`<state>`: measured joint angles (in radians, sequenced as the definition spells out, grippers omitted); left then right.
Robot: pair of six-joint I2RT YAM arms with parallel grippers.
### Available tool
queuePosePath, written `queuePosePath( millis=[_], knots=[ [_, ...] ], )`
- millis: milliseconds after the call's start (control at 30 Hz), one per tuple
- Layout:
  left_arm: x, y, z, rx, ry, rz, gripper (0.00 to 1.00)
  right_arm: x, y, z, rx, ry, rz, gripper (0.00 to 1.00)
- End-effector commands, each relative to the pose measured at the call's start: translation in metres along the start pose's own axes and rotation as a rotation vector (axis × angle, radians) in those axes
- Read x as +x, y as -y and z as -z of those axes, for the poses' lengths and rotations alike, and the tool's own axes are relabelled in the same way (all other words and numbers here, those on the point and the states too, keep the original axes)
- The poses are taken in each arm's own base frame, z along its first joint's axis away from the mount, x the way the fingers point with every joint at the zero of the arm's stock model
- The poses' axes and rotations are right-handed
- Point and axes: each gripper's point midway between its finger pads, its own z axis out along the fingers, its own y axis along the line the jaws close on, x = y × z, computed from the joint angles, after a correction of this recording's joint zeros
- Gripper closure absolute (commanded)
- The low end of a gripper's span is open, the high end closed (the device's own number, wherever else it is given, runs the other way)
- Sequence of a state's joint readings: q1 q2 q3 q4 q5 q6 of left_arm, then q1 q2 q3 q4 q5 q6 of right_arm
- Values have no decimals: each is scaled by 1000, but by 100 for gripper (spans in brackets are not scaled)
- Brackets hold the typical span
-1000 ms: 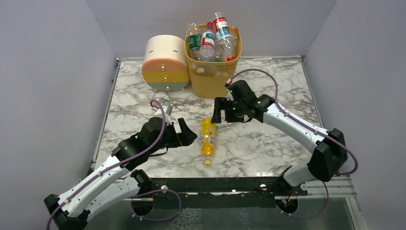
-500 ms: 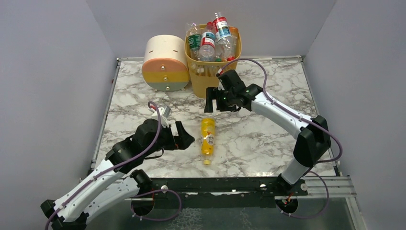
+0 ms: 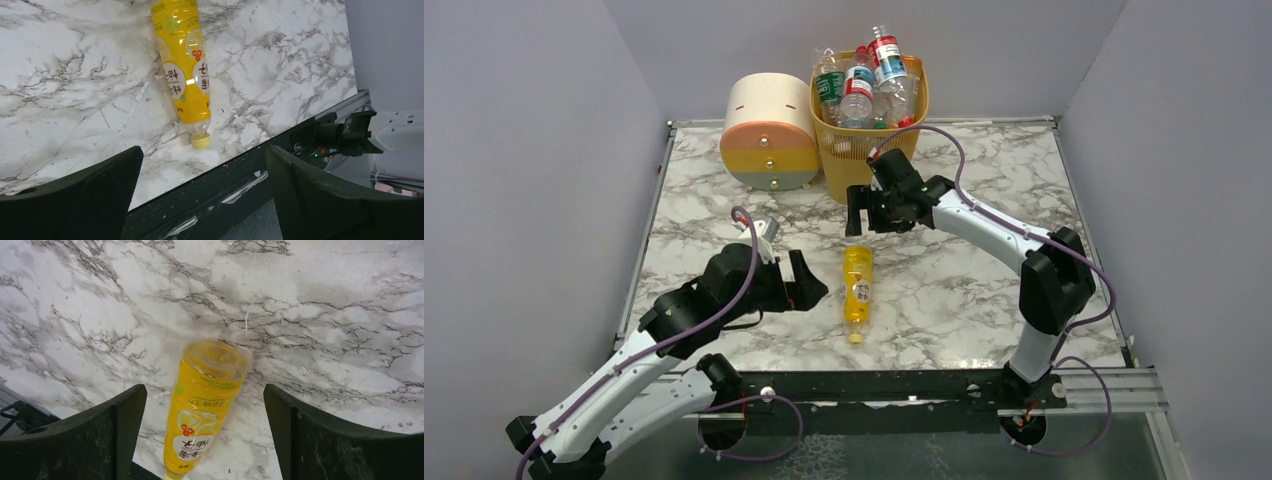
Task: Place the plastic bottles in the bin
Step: Pick up the plastic bottle at the center of the board.
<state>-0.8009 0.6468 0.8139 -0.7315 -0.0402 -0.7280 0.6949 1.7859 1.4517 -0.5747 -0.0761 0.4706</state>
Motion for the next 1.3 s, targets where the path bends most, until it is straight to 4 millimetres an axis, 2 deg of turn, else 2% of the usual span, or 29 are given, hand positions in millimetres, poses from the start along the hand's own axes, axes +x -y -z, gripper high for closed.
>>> queuePosePath(
  millis=[0, 67, 133, 400, 633, 833, 900, 1267],
  knots=[
    [-4, 11, 8, 39, 0, -18, 1, -16, -17, 8, -64, 64, -1, 10],
    [-4, 11, 11, 49, 8, -9, 1, -16, -19, 12, -78, 73, 2, 8],
    [-1, 10, 13, 60, 12, 0, 1, -15, -19, 18, -79, 76, 4, 0],
    [12, 0, 19, 81, 36, 68, 1, -19, -25, 40, -105, 96, 18, 1],
    [15, -1, 26, 98, 40, 97, 1, -17, -19, 21, -69, 45, 60, 2],
    [10, -3, 39, 89, 71, 118, 1, 2, -12, 4, -37, -46, 17, 3],
    [10, -4, 40, 90, 76, 126, 1, 11, -12, 0, -44, -71, -5, 0],
    [12, -1, 40, 99, 60, 126, 1, 42, -11, -23, -30, -151, -121, 1]
  ],
)
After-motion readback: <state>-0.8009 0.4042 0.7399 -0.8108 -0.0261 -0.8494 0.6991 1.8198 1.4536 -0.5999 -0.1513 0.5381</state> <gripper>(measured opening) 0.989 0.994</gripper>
